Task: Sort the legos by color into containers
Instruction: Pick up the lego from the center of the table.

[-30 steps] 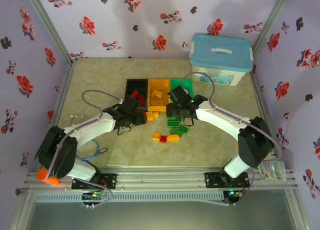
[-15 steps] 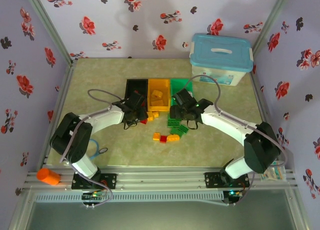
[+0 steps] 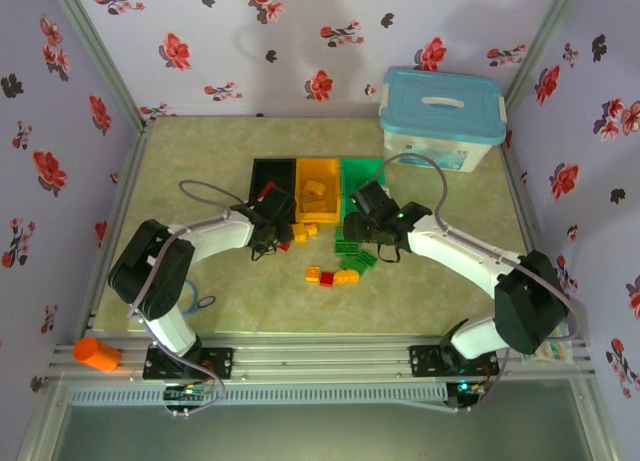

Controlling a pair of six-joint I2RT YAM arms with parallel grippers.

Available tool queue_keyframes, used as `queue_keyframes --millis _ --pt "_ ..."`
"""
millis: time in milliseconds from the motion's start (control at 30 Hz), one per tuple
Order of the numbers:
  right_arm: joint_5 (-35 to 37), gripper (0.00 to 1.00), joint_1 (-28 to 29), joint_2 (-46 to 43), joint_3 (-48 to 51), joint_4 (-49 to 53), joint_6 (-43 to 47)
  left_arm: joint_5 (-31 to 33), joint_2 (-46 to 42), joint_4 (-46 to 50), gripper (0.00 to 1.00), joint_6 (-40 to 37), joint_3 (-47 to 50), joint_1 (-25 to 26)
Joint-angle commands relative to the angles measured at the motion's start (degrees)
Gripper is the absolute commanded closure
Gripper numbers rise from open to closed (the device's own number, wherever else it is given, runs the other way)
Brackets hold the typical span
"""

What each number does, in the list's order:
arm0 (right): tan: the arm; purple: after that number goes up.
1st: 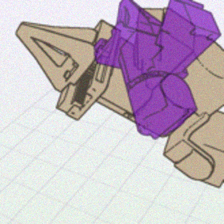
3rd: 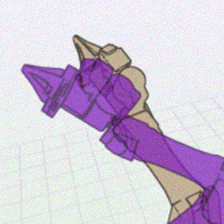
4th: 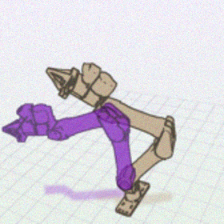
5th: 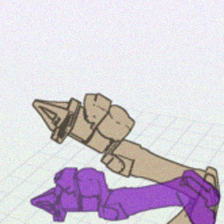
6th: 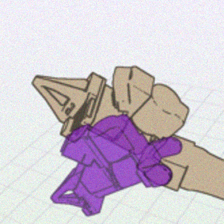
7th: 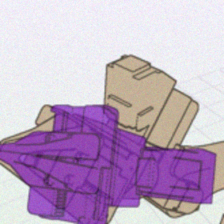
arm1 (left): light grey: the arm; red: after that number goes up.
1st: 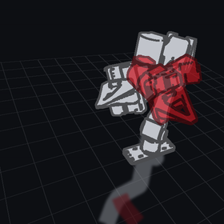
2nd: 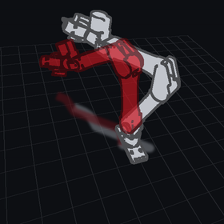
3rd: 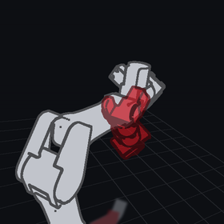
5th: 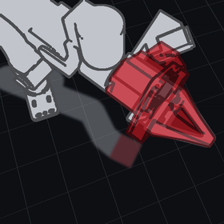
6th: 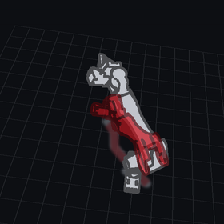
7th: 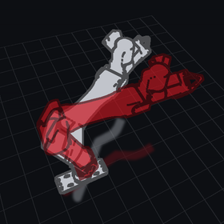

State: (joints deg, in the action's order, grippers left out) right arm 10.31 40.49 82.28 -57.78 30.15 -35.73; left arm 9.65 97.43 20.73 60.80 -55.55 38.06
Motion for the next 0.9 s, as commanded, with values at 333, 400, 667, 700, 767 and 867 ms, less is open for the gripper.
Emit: queue_keyframes --millis 333,400,667,700,767,867 --pt "0.3 0.30 -0.4 -2.2 1.0 -1.2 -2.1 7.3 -6.7 4.1 0.77 3.5 5.2 4.8" --pt "0.3 0.30 -0.4 -2.3 1.2 -1.3 -2.2 8.3 -8.3 5.6 0.82 3.4 5.1 5.2" --pt "-0.3 0.31 -0.4 -2.8 3.0 -2.7 -3.0 12.8 -15.3 9.6 0.85 -6.7 -0.4 4.2" --pt "-0.3 0.31 -0.4 -3.0 3.2 -2.8 -3.2 12.4 -15.3 10.1 0.85 -8.6 -2.0 3.3" --pt "-0.5 0.31 -0.4 -3.2 3.7 -3.0 -3.2 10.8 -14.6 10.6 0.85 -12.0 -5.0 1.1" --pt "-0.5 0.32 -0.4 -4.2 4.4 -2.8 -3.4 6.7 -12.2 11.5 0.84 -15.9 -9.7 -2.1"
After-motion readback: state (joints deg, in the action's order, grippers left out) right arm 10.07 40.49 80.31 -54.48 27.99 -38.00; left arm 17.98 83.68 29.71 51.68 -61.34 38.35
